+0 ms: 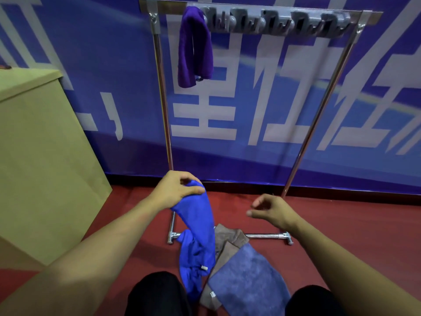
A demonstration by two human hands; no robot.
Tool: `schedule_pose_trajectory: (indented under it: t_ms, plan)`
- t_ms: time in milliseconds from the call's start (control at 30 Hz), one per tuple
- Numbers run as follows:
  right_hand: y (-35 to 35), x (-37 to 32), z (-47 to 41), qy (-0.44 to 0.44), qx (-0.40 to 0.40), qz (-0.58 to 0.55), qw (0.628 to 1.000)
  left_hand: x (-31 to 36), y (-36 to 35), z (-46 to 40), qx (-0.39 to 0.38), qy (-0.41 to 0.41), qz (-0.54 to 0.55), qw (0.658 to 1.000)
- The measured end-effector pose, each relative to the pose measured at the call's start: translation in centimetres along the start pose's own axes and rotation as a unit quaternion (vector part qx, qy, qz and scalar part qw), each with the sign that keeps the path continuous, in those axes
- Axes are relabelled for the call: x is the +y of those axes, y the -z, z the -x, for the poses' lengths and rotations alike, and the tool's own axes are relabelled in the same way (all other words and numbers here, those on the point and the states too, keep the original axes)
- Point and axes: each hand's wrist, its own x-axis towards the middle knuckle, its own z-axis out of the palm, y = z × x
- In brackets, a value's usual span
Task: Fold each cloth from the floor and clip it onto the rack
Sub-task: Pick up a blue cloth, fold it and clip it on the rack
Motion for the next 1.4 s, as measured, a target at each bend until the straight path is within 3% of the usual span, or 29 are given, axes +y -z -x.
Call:
schedule_pose_trajectory:
  t_ms: [167,467,700,800,900,1000,1067,1200,1333,1400]
  plan:
    - [-4.0,-4.4,-0.2,0.074,-0.073,-0.045,0.994,0.5,0.1,0.5,-0.092,-0.017,-0.067,0.993]
    - [-8.5,-6.1,-0.1,0.116,-0.138,-0.057,0.982,3.2,2.1,1.4,-0.119,-0.022,-0.053,0.991]
    - [-8.2,-6.8,1.1,0.057,-0.193,-0.076,0.977,3.9,2.7,0.9,-0.037,-0.033,0.008,0.999]
    - [-7.8,-7.9,1.6,0.028,-0.173,-0.124,0.977,3.3,2.2,0.7,0.021,-0.006,0.05,0.998]
    - [-7.4,-9.4,1.9,0.032,-0.118,-0.186,0.975,2.4,1.3,0.7,0.088,0.1,0.267,0.954]
    - [-7.0,-10.8,2.0,0.034,-0.07,-0.244,0.967,1.9,0.3,1.2,0.059,0.225,0.419,0.878]
    - [-6.8,-11.5,1.9,0.038,-0.05,-0.279,0.958,1.5,-0.6,2.1,0.003,0.269,0.417,0.868]
    - [-6.4,-12.5,1.5,0.04,-0.029,-0.337,0.94,1.5,-2.8,3.6,-0.088,0.269,0.44,0.852]
    - [-6.4,-11.9,0.5,0.016,0.024,-0.353,0.935,2.1,-3.4,3.5,-0.085,0.23,0.479,0.843]
    - [-6.3,-11.3,0.1,0.006,0.05,-0.358,0.933,2.1,-3.3,3.2,-0.08,0.21,0.46,0.859]
